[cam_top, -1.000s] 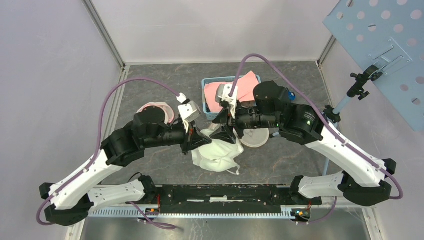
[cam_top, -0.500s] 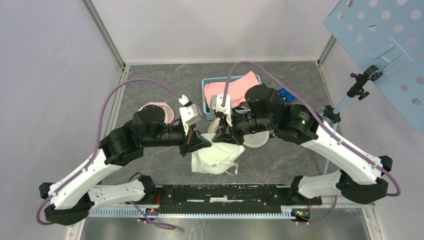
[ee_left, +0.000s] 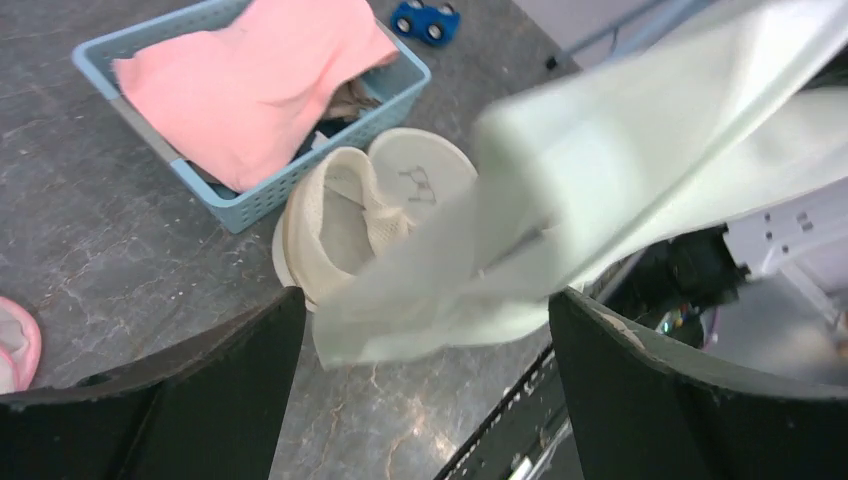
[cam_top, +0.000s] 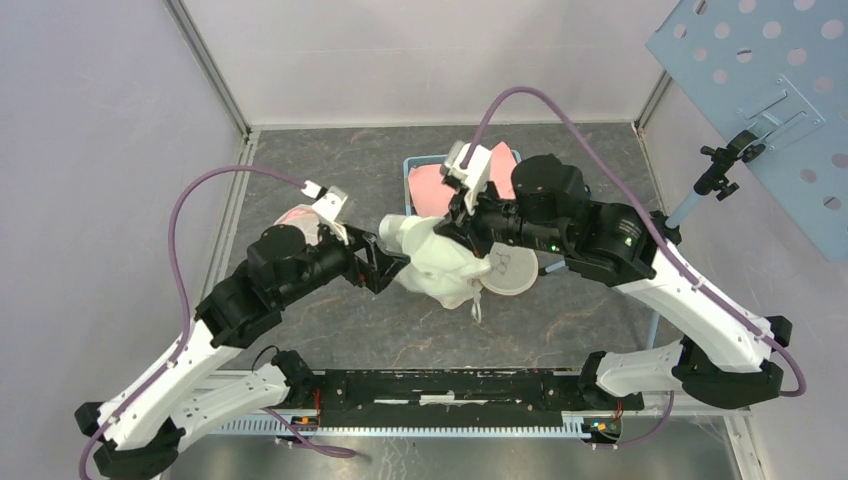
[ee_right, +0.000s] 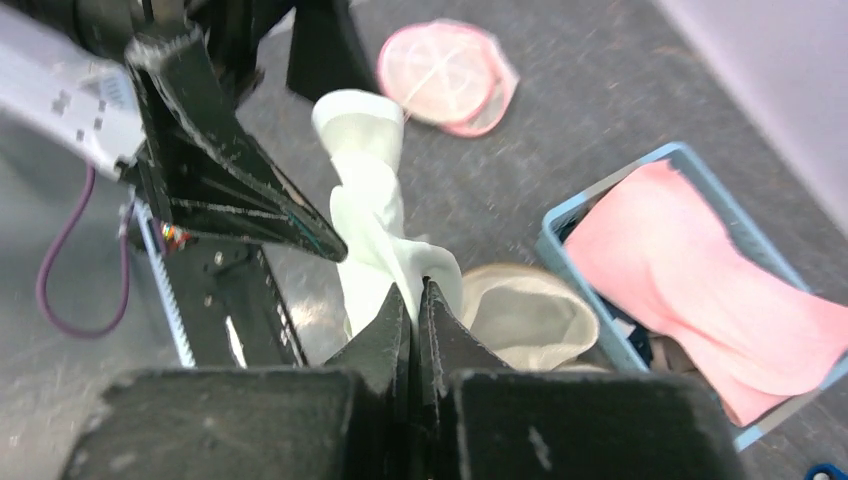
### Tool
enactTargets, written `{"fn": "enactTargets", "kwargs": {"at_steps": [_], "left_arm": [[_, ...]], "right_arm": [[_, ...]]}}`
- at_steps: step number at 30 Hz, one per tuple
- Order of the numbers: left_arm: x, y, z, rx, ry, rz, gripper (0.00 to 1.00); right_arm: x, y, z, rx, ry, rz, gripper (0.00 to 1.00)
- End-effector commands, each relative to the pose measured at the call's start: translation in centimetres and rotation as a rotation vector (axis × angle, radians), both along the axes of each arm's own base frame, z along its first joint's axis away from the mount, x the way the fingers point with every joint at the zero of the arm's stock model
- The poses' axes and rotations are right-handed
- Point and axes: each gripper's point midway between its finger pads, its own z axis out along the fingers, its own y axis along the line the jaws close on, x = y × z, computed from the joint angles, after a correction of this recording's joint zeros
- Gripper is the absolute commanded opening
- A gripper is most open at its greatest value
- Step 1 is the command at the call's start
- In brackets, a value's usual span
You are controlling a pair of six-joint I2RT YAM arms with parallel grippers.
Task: Unzip the laundry bag and remove the bra
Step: Pick up the bra from the laundry bag.
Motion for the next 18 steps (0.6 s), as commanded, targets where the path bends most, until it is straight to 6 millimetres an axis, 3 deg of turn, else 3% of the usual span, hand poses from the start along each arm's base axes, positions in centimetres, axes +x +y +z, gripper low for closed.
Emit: {"fn": "enactTargets", "kwargs": {"at_steps": [1, 7, 12, 18], "left_arm": [[2.0, 1.4, 1.9, -0.249, -0.003, 0.177, 0.97], [2.6, 1.1, -1.7, -0.469, 0.054, 0.198, 0.96], [2.2, 0.7, -1.8, -0.76, 0.018, 0.101, 0.97], [0.9, -1.2, -0.4, -0.778, -0.05, -0.069, 0.97]], "right_arm": [[2.5, -0.9, 7.1, 0.207, -0.099, -0.174, 0.0], [3.3, -2.2, 10.8, 0.305, -0.147, -0.253, 0.0], [3.6, -2.2, 12.4, 0.354, -0.155, -0.276, 0.0], [3.7, -1.6, 13.3, 0.384, -0.158, -0.269, 0.0]]}}
